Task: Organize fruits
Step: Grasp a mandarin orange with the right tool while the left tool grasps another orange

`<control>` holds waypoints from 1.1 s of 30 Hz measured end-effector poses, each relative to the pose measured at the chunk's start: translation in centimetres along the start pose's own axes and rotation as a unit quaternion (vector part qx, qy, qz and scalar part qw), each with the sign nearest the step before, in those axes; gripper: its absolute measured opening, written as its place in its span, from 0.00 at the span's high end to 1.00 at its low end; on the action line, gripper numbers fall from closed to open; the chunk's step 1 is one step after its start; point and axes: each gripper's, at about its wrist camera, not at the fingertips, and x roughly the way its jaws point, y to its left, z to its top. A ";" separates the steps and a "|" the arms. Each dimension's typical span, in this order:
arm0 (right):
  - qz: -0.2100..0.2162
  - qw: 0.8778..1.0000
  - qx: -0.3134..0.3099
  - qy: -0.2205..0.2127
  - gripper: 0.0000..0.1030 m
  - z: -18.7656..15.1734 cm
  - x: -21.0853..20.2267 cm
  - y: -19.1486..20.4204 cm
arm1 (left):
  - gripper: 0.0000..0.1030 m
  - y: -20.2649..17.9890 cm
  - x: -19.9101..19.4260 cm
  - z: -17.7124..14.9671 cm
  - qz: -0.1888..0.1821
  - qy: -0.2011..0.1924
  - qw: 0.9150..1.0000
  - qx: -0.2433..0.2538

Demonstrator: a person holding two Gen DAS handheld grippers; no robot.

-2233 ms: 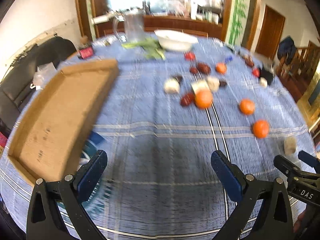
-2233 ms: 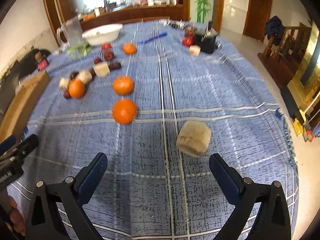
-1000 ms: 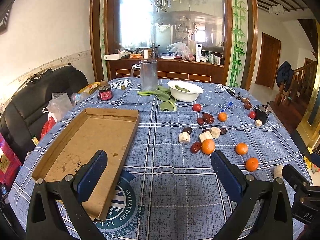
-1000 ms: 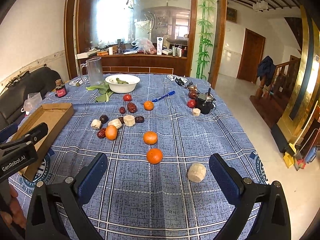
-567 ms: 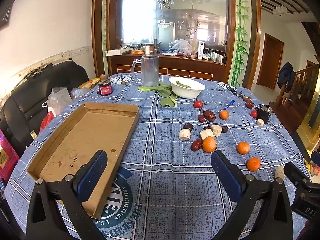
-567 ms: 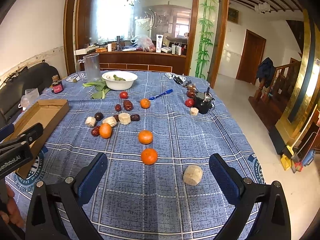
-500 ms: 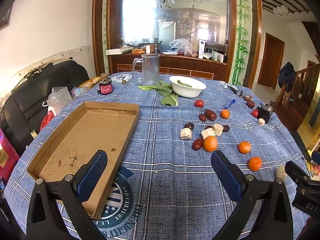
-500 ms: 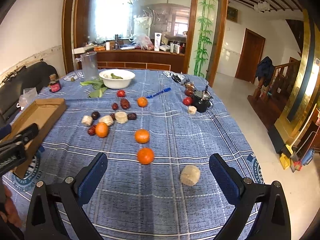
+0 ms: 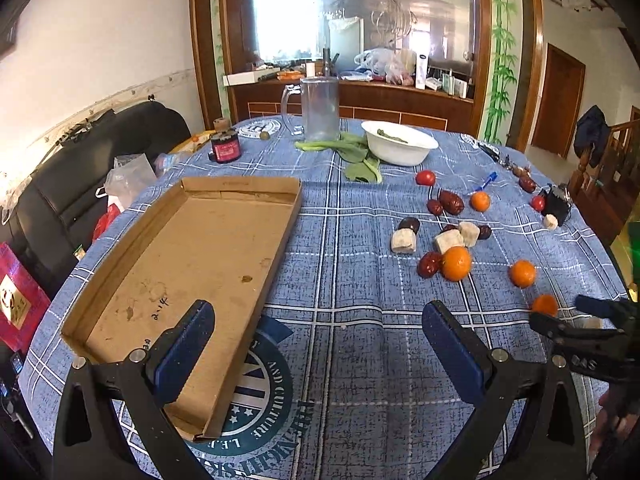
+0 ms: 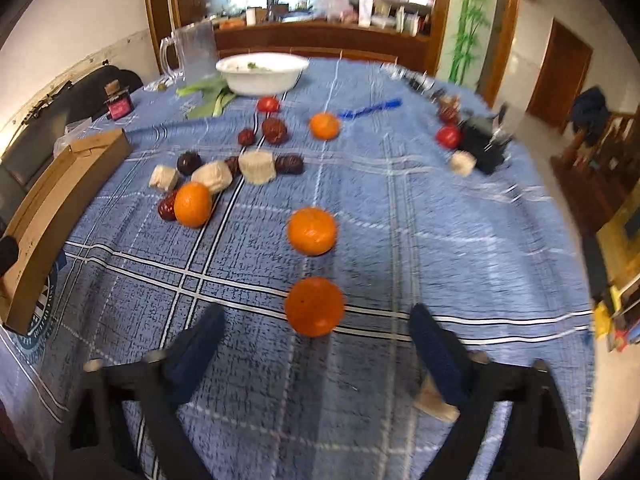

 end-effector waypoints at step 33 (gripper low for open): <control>0.065 0.998 0.007 -0.004 0.66 -1.4 -1.0 -4.8 | 0.73 -11.7 13.2 4.0 -0.098 0.170 0.980 -0.007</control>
